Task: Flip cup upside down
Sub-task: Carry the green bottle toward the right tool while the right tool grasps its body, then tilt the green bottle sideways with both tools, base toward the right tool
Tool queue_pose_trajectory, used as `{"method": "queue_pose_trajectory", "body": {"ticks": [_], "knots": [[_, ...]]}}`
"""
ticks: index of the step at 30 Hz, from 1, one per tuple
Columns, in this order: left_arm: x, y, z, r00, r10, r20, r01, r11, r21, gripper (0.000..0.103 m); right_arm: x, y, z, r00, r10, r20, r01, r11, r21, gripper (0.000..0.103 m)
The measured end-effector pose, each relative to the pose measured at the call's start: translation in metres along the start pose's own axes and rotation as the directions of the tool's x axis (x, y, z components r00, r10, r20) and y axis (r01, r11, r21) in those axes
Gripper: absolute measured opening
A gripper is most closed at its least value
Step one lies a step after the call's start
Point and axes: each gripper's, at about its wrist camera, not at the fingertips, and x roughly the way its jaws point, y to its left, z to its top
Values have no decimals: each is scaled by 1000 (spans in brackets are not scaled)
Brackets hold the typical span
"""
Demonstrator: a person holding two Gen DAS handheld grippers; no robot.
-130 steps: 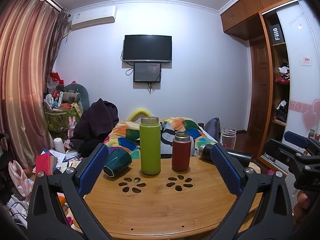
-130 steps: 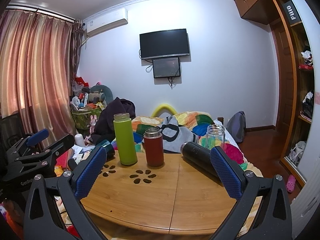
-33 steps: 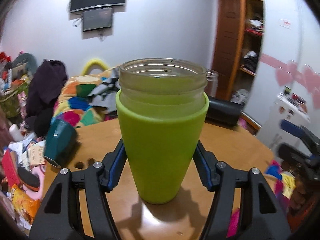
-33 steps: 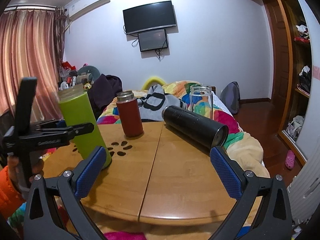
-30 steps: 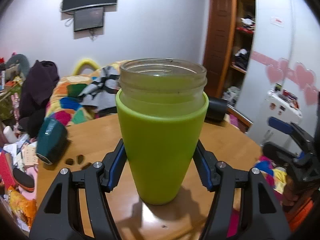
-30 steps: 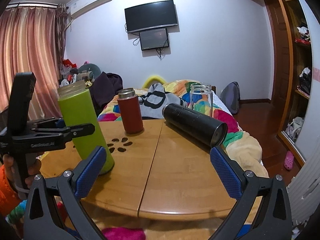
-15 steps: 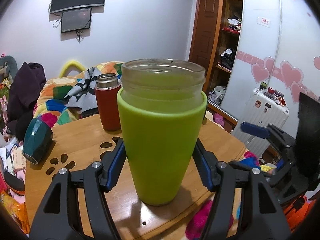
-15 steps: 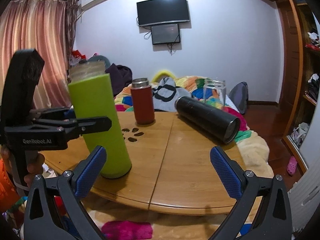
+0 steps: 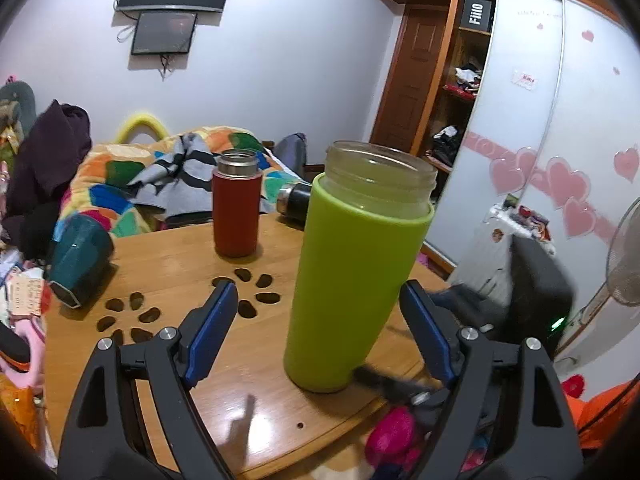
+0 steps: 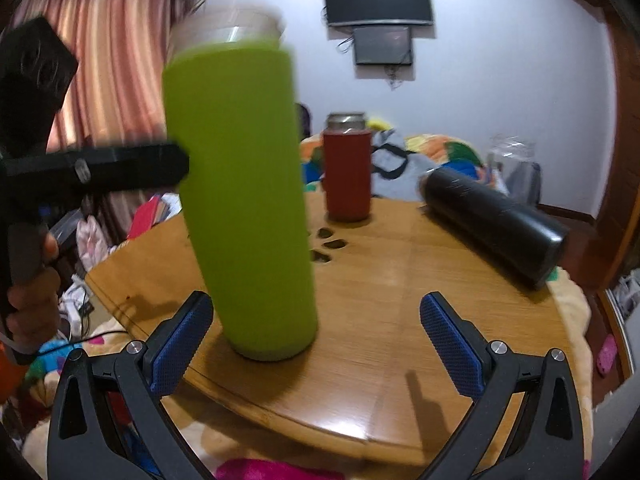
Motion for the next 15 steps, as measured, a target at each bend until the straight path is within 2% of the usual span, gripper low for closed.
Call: {"method": "queue_pose_trajectory", "body": {"ticks": [3,5,7,9,10,15], "knots": [[6,-3,6,999,-36,0,36,999,1,83,11,4,-2,1000,23,-16,-24,999,-23,94],[11,-4,10,999,-50,-2,50,999,-2,82,13,8,-2,999,43,-14,-44,998,-34,84],[18,-4,12,997,-82,-9,81,997,-17,78,17,11,-2,998,56,-14,-57,997,-47,76],[22,-4,14,993,-118,-16,117,993,-34,69,21,13,-3,997,77,-27,-78,996,-52,66],[24,-5,15,992,-124,-16,123,992,-40,69,22,14,-3,997,73,-28,-74,996,-54,63],[24,-7,16,993,-115,-6,115,992,-46,68,20,13,-4,997,72,-17,-73,996,-50,63]]}}
